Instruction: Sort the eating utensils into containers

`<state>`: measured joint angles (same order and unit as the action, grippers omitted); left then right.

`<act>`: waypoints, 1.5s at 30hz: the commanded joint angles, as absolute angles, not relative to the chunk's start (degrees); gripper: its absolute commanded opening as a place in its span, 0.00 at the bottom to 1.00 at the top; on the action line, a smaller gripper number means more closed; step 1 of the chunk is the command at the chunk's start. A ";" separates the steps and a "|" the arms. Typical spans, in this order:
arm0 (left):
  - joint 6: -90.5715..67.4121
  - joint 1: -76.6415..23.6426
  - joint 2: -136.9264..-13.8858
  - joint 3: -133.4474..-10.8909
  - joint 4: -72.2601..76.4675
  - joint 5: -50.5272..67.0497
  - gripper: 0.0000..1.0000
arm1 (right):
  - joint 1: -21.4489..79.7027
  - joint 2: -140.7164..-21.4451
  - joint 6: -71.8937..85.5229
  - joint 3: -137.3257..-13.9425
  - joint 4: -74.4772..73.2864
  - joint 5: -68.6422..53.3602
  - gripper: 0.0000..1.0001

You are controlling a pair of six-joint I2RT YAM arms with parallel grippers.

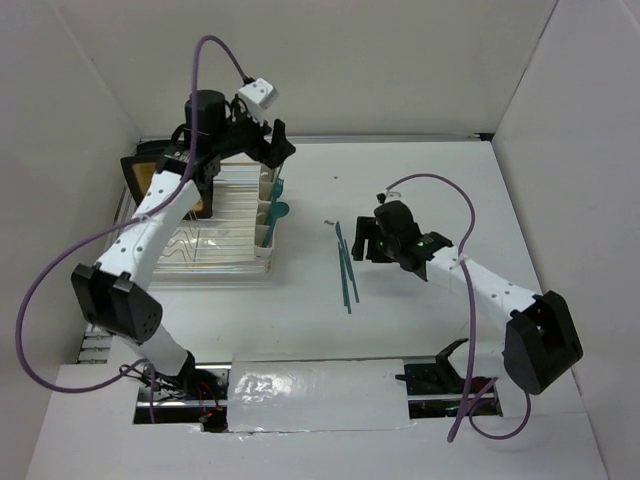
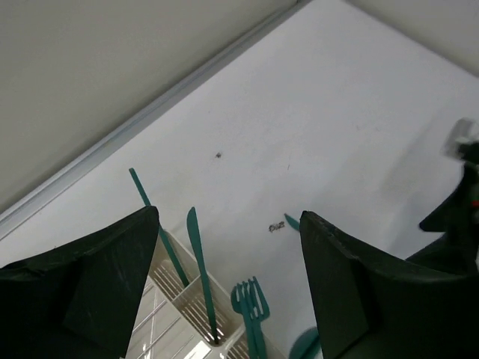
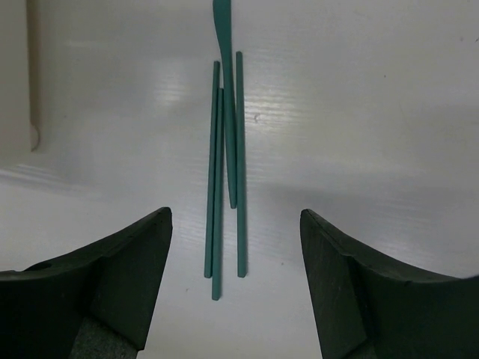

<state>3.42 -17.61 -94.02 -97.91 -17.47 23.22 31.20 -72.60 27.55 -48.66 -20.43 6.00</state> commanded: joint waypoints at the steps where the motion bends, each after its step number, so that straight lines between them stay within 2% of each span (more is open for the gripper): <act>1: -2.37 -16.79 -86.23 -100.99 -16.96 25.05 0.88 | 32.17 -75.05 26.90 -47.72 -17.31 5.19 0.75; 5: -4.48 -16.70 -79.47 -95.04 -15.91 29.51 0.88 | 32.87 -77.86 26.19 -47.11 -15.21 4.66 0.68; 13: -7.91 -16.44 -69.80 -85.35 -15.55 30.32 0.88 | 35.24 -85.95 25.22 -48.16 -15.12 6.50 0.42; 29: -8.09 -16.35 -66.53 -78.84 -17.14 29.88 0.88 | 41.22 -88.42 29.79 -45.53 -19.07 13.44 0.39; 38: -8.44 -16.35 -66.45 -78.40 -17.32 30.85 0.88 | 43.07 -91.49 31.64 -44.47 -19.60 15.12 0.19; 41: -11.24 -16.44 -66.88 -77.96 -16.53 26.12 0.89 | 43.24 -94.55 32.25 -44.47 -20.21 17.31 0.02; 45: -15.90 -16.70 -69.60 -79.45 -18.62 22.32 0.88 | 43.15 -94.49 33.83 -44.47 -21.45 18.37 0.00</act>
